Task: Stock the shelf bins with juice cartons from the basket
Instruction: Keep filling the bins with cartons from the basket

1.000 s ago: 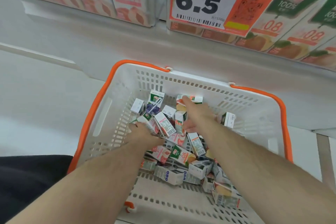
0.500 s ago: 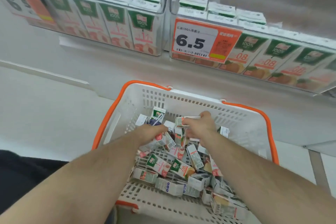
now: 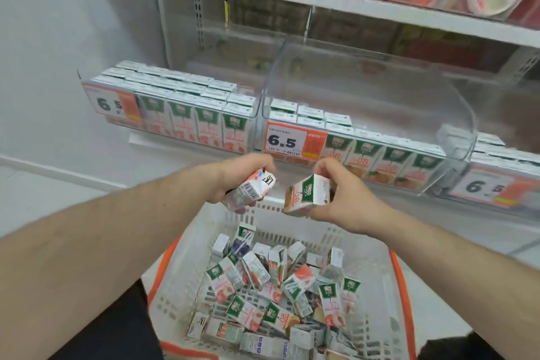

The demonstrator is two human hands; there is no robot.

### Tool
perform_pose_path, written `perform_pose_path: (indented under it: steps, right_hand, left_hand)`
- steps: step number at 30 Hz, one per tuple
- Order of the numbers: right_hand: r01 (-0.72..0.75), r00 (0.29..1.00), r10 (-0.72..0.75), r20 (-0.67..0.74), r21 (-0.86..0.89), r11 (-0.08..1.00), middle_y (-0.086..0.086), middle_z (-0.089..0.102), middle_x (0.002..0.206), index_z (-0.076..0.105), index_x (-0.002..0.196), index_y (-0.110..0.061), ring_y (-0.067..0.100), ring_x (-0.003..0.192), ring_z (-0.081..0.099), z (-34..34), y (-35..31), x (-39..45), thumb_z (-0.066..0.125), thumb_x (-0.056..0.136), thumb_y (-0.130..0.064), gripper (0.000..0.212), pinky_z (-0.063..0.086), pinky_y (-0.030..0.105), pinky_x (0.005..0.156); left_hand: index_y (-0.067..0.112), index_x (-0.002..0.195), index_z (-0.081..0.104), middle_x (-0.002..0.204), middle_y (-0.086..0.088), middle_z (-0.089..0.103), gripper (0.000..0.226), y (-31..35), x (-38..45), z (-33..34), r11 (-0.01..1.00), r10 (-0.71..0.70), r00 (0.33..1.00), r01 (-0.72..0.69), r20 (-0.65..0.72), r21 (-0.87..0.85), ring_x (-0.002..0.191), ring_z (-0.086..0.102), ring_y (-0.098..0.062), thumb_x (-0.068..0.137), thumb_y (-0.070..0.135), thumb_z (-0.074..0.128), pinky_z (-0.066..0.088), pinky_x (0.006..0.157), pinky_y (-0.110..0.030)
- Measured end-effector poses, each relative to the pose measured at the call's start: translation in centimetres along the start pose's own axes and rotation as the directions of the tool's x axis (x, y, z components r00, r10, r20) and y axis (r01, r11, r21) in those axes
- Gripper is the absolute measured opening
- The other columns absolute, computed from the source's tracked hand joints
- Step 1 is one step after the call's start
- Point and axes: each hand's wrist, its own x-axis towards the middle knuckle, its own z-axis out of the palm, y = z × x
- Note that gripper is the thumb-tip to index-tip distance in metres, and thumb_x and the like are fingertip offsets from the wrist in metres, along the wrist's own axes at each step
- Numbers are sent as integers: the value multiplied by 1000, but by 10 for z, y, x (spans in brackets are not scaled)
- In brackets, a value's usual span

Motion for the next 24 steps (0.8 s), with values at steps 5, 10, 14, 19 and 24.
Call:
perform_pose_path:
  steps: [5,10,14,19,24]
  right_hand:
    - [132,991,-132,1,22,991,0,61,92,49,91,-42,27,84,62,-18,-18,-16,83,65,-9,54,51,40,64]
    - [192,979,-190,70,-15,981,-9,61,92,54,102,-39,22,85,60,-26,-23,-17,76,65,-4,55,51,51,74]
    - [242,959,-231,163,-54,969,-12,60,101,57,106,-37,15,95,59,-28,-31,-17,72,70,5,58,51,46,83]
    - [270,947,-258,191,-41,962,-10,60,104,58,107,-34,17,99,60,-27,-38,-12,70,71,10,58,50,49,83]
    - [291,949,-277,151,-78,954,-25,57,118,53,122,-43,1,113,54,-29,-39,-15,63,75,11,72,48,29,95]
  left_hand:
    - [14,77,63,65,-8,60,30,15,-26,2,970,206,975,-215,-86,-112,53,52,-21,92,39,53,35,52,-25]
    - [14,111,64,50,9,61,31,17,-30,6,878,382,924,-360,-8,314,48,49,-15,83,4,56,34,46,-23]
    - [35,142,38,68,7,62,64,14,-28,13,709,363,918,-384,160,592,46,51,-6,85,27,68,39,51,-22]
    - [40,133,47,59,11,52,50,13,-23,16,671,409,887,-451,214,588,41,44,0,88,33,68,37,47,-18]
    - [49,132,45,61,12,52,50,6,-19,18,656,502,856,-469,122,591,49,48,-3,89,38,67,42,55,-23]
